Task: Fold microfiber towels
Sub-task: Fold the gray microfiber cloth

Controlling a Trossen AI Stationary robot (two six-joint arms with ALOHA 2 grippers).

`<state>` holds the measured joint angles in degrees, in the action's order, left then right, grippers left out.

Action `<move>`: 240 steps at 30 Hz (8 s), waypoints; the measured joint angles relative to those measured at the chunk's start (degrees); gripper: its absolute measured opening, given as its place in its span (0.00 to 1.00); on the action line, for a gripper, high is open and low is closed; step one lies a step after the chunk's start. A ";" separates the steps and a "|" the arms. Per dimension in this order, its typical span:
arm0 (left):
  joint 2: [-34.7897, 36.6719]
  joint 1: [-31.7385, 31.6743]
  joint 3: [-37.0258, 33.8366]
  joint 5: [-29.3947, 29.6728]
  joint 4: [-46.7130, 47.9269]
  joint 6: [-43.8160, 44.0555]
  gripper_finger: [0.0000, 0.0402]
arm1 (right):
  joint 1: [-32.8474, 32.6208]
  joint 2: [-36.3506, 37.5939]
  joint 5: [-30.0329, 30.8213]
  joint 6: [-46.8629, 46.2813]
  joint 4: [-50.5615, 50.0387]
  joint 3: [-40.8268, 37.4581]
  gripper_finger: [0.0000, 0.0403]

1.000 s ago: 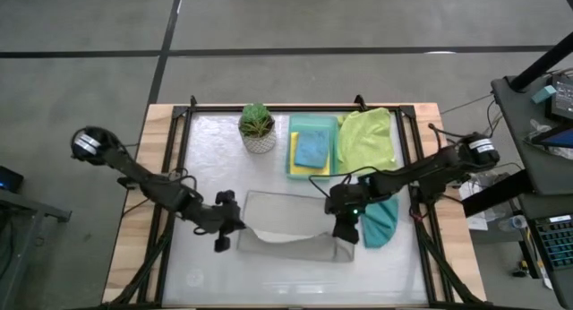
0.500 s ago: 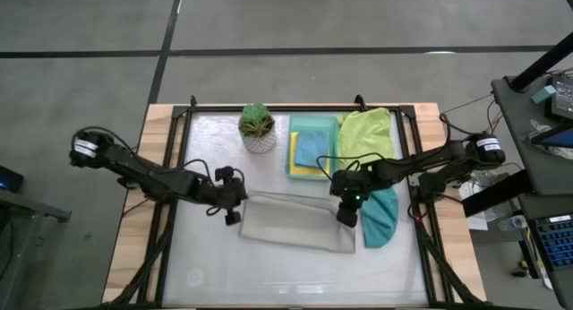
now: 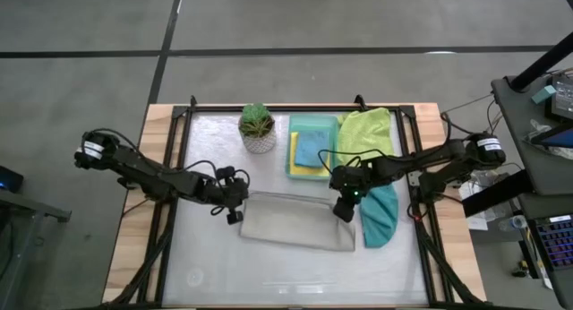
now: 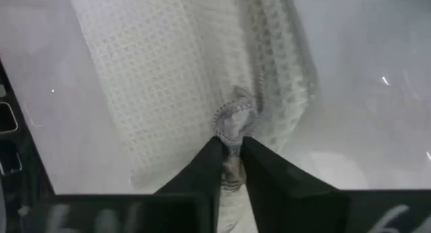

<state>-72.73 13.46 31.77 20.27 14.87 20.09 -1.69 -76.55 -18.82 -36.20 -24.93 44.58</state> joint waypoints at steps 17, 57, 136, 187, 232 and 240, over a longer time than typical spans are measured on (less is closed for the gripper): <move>1.55 1.07 4.09 -1.63 -12.22 -5.91 0.30 | -0.33 11.31 5.93 -0.02 -2.41 -0.01 0.30; -9.73 4.08 5.27 -3.38 11.32 11.09 0.18 | -7.86 6.25 16.87 -12.24 -6.85 -0.13 0.29; -17.29 5.12 4.68 -4.42 -10.41 1.88 0.18 | -7.41 -13.93 23.35 -0.01 15.09 6.85 0.27; -17.35 6.75 6.54 -8.14 -6.23 6.59 0.18 | -17.95 -37.93 24.38 10.31 10.70 34.61 0.29; -17.33 6.73 5.66 -6.20 -7.17 6.61 0.18 | -6.51 -28.70 12.92 29.63 12.70 28.39 0.43; -17.33 6.71 5.79 -6.17 -7.21 6.61 0.18 | -6.43 -29.64 8.28 29.63 15.46 27.33 0.38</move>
<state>-90.06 20.16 37.56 14.10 7.66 26.70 -8.12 -106.19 -10.53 -6.58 -9.47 71.91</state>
